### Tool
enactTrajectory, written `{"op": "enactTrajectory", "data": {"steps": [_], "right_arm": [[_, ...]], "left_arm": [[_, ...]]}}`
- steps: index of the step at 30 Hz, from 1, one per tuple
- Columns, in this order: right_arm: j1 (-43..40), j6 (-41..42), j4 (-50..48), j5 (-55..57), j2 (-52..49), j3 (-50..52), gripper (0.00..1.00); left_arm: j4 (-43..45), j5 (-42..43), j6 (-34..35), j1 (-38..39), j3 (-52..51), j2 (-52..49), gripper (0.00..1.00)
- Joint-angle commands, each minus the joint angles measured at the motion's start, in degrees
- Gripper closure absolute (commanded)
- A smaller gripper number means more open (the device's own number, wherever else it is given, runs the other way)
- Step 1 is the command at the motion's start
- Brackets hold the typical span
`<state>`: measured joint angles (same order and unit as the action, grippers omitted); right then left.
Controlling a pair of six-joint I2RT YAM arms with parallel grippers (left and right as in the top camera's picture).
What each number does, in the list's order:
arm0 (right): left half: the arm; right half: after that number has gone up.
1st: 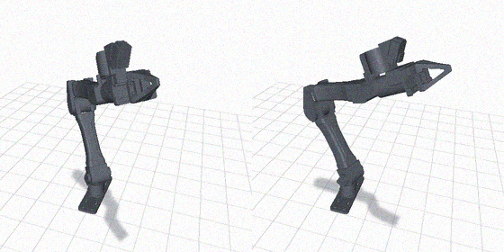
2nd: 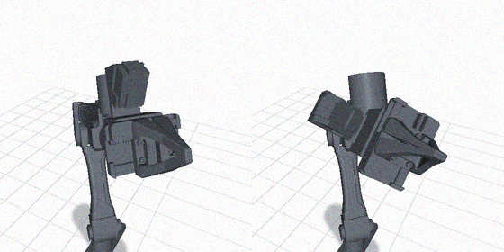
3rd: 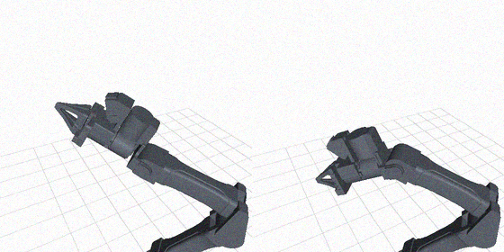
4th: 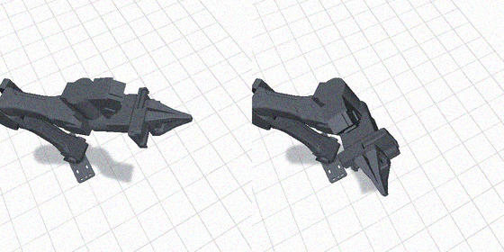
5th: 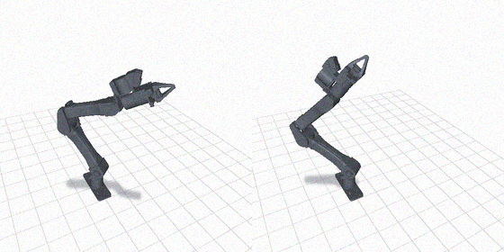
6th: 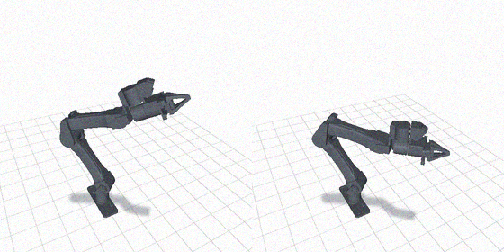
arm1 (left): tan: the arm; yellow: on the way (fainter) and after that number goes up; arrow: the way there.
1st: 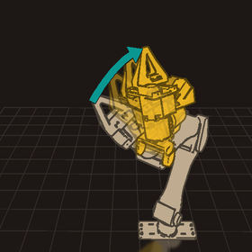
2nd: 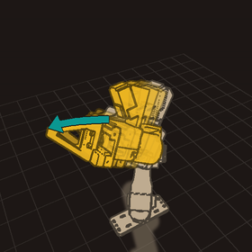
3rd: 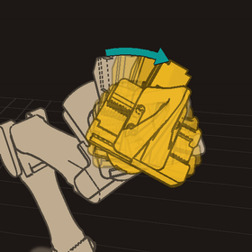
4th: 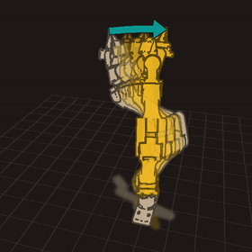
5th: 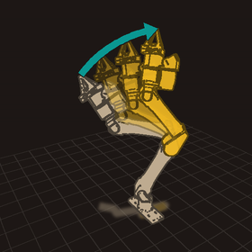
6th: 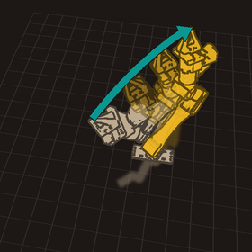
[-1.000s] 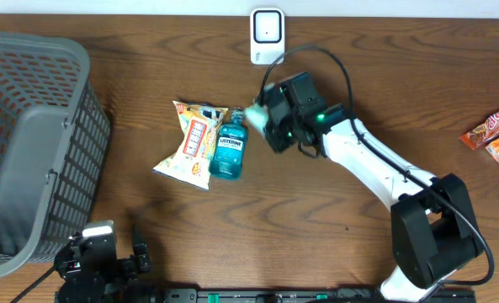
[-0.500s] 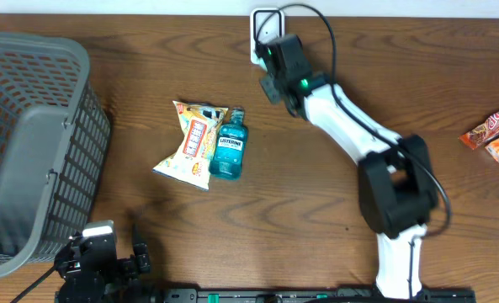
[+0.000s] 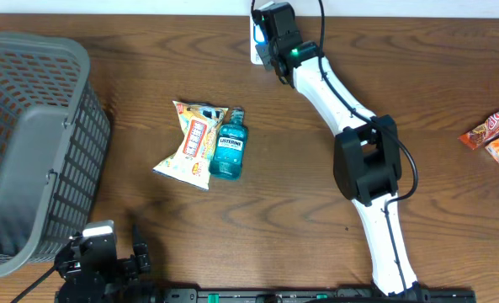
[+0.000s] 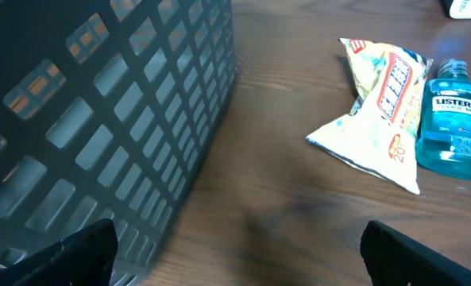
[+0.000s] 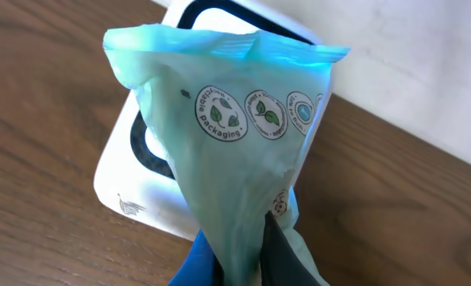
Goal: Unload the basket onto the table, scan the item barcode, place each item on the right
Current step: 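Carry the wipes pack to the table's right edge and release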
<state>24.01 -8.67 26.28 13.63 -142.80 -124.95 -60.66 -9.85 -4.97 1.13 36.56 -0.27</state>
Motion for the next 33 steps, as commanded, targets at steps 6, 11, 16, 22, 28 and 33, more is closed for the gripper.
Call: {"op": "enactTrajectory", "data": {"steps": [6,11,16,22,28,33], "right_arm": [[-0.07,1.2,4.31,7.19,-0.31,-2.49,0.99],[-0.74,4.15,18.12,15.93,3.43,-4.04,0.99],[-5.66,9.22,32.26,25.33,6.95,-4.04,0.99],[-18.4,13.33,41.94,25.24,7.04,-1.68,0.99],[-32.68,13.29,36.22,20.2,7.02,5.7,0.99],[-44.46,11.17,28.63,12.22,7.02,13.88,0.99]], "left_arm": [[0.02,-0.74,-0.79,-0.15,0.24,0.04,0.02],[0.02,-0.74,-0.81,-0.15,0.24,0.04,0.02],[0.02,-0.74,-0.79,-0.15,0.24,0.04,0.02],[0.02,-0.74,-0.79,-0.15,0.24,0.04,0.02],[0.02,-0.72,-0.79,-0.15,0.24,0.04,0.02],[0.02,-0.74,-0.79,-0.15,0.24,0.04,0.02]]}}
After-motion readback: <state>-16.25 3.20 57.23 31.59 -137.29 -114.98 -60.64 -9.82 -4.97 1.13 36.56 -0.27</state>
